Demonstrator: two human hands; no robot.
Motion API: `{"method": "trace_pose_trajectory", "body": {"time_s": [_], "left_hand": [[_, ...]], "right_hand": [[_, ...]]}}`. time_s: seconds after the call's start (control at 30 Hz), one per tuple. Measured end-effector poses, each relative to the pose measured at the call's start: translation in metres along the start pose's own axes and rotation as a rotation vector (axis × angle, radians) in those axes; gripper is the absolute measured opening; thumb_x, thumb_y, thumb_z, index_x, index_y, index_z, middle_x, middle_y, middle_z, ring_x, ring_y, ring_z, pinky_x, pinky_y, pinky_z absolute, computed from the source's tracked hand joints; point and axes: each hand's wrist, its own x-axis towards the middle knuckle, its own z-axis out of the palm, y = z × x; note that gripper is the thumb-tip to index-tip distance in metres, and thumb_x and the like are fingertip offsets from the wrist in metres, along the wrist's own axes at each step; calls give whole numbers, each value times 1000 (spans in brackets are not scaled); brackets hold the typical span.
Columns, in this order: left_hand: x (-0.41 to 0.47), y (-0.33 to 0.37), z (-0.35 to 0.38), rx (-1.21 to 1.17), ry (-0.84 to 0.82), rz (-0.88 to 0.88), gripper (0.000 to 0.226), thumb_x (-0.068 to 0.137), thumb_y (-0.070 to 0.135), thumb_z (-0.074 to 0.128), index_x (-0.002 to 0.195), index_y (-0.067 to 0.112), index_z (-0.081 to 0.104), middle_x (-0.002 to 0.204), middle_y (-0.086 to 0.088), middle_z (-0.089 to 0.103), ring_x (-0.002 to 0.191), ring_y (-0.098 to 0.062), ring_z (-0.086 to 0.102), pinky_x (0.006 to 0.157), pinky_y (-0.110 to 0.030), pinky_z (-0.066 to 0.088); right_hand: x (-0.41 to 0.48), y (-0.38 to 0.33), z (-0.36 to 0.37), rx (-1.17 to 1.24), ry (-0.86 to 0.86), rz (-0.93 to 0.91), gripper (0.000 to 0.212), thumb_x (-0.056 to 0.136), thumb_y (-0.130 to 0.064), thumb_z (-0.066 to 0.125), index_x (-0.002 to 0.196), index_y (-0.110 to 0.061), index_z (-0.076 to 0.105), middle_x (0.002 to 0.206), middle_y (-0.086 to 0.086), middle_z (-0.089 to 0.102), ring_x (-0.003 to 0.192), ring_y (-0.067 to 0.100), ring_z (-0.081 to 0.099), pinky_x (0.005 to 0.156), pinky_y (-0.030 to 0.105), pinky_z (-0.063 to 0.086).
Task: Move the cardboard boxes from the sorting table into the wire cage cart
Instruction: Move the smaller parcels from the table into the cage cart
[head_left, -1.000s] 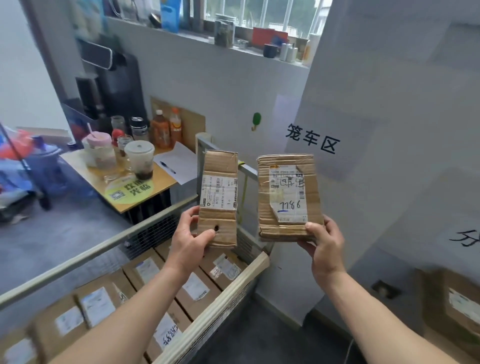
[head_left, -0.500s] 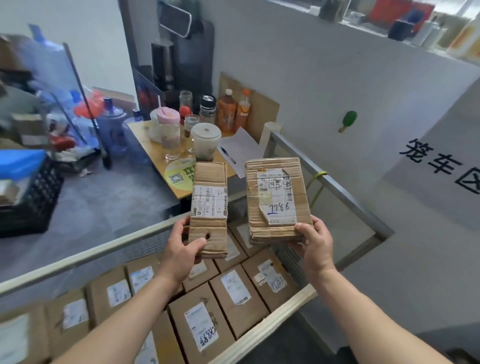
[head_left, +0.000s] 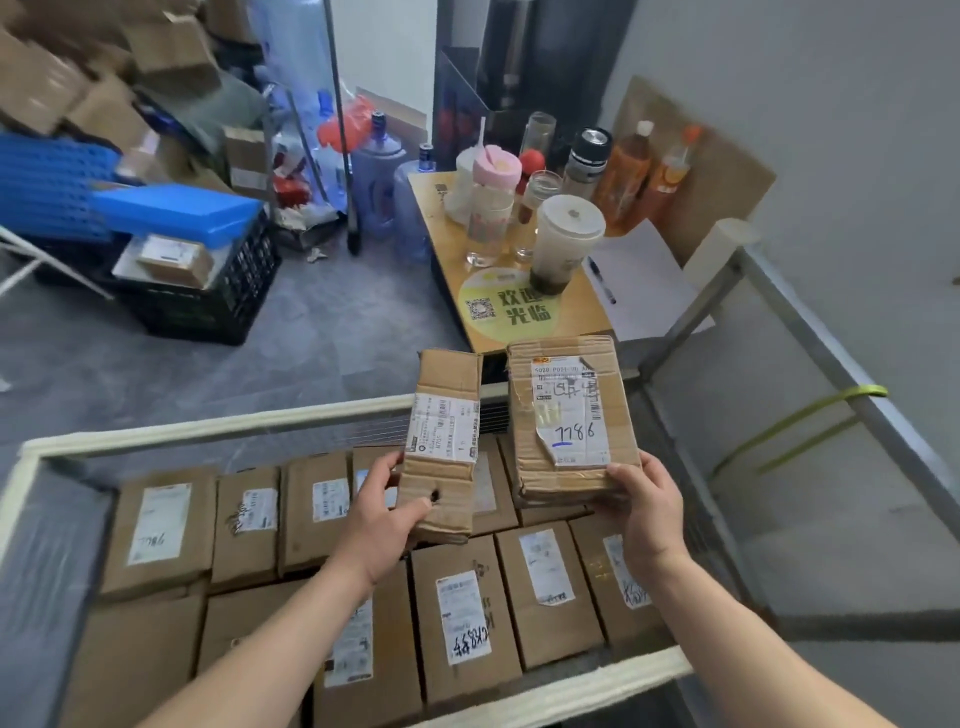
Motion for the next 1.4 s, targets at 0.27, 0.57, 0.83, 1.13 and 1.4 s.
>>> {"method": "trace_pose_trajectory", "body": {"time_s": [0.27, 0.57, 0.83, 1.13, 1.4], "left_hand": [[7, -45, 32, -7, 105, -145, 55, 91, 9, 66, 129, 44, 48, 118, 11, 63, 107, -15, 66, 95, -46, 55], [45, -98, 85, -50, 150, -279, 64, 89, 16, 66, 145, 33, 42, 122, 8, 65, 114, -16, 63, 101, -50, 51], [99, -149, 97, -92, 182, -365, 65, 89, 12, 66, 142, 39, 41, 124, 8, 64, 111, -21, 64, 94, -51, 55], [150, -194, 92, -146, 253, -416, 60, 92, 11, 64, 138, 43, 44, 113, 16, 65, 98, -9, 67, 64, -25, 57], [167, -209, 89, -115, 320, -445, 58, 94, 7, 60, 143, 34, 44, 122, 11, 64, 114, -16, 61, 98, -48, 54]], "right_hand": [[52, 65, -7, -91, -108, 151, 23, 96, -10, 59, 120, -9, 60, 108, 11, 73, 101, 27, 71, 79, 43, 60], [106, 135, -25, -156, -162, 268, 16, 97, -15, 61, 113, -17, 60, 95, -1, 76, 97, 21, 73, 77, 40, 61], [150, 191, -9, -185, -167, 331, 23, 93, -18, 65, 116, -18, 62, 103, 2, 76, 102, 26, 71, 86, 46, 60], [189, 237, 20, -149, -162, 396, 23, 93, -13, 64, 115, -14, 61, 112, 11, 72, 106, 30, 70, 81, 44, 62], [190, 259, 37, -246, -191, 418, 30, 94, -9, 59, 113, -29, 71, 106, -6, 76, 105, 20, 70, 86, 40, 59]]}}
